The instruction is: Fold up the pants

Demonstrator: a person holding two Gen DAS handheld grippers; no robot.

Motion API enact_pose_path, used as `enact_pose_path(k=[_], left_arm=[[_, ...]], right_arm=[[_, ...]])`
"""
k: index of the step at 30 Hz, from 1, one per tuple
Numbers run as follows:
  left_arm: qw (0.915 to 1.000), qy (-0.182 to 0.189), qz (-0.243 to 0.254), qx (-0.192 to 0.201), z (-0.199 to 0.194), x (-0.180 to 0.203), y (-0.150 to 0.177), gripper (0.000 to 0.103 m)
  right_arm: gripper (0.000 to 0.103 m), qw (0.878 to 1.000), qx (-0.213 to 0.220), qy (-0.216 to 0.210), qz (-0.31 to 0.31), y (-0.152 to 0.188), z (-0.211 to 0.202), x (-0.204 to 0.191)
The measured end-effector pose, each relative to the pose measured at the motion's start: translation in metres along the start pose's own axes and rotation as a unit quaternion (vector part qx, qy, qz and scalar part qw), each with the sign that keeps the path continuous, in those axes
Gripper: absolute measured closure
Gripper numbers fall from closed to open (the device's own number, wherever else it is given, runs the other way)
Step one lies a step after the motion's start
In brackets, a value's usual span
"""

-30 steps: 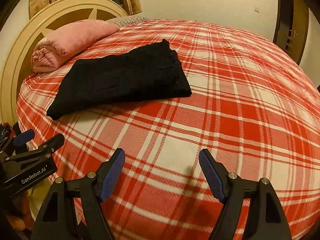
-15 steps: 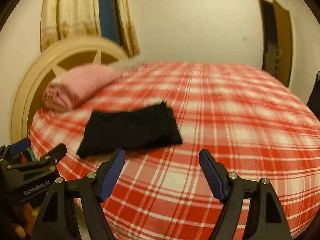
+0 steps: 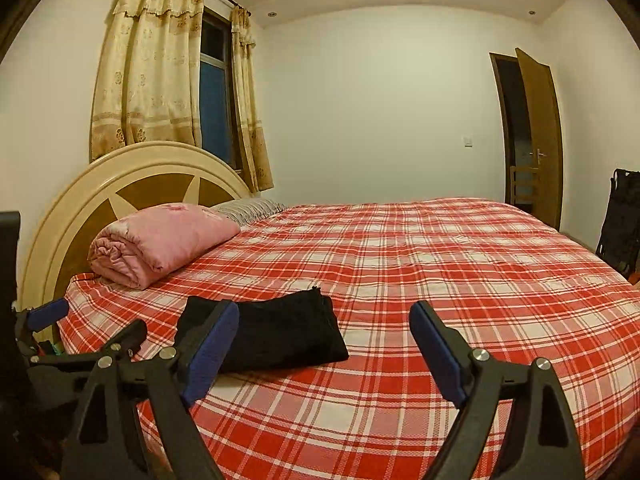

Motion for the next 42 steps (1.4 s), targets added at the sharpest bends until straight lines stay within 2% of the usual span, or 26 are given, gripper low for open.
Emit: enact_pose_path(k=[42], left_arm=[[0.9994,-0.020,-0.022,-0.018,0.004,-0.012,0.005,0.000]], right_arm=[[0.015,1.000,-0.008,0.002,0.003,0.007,0.004,0.002]])
Point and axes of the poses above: each gripper's, at about its wrist camera, not at the fingertips, and z roughly the way its jaws point, x to its right, y to its underside, the point moved 7 cm from there along z, roughly the way its jaws point, and after that the axes turned 3 degrees about z, right-handed, at the moved point
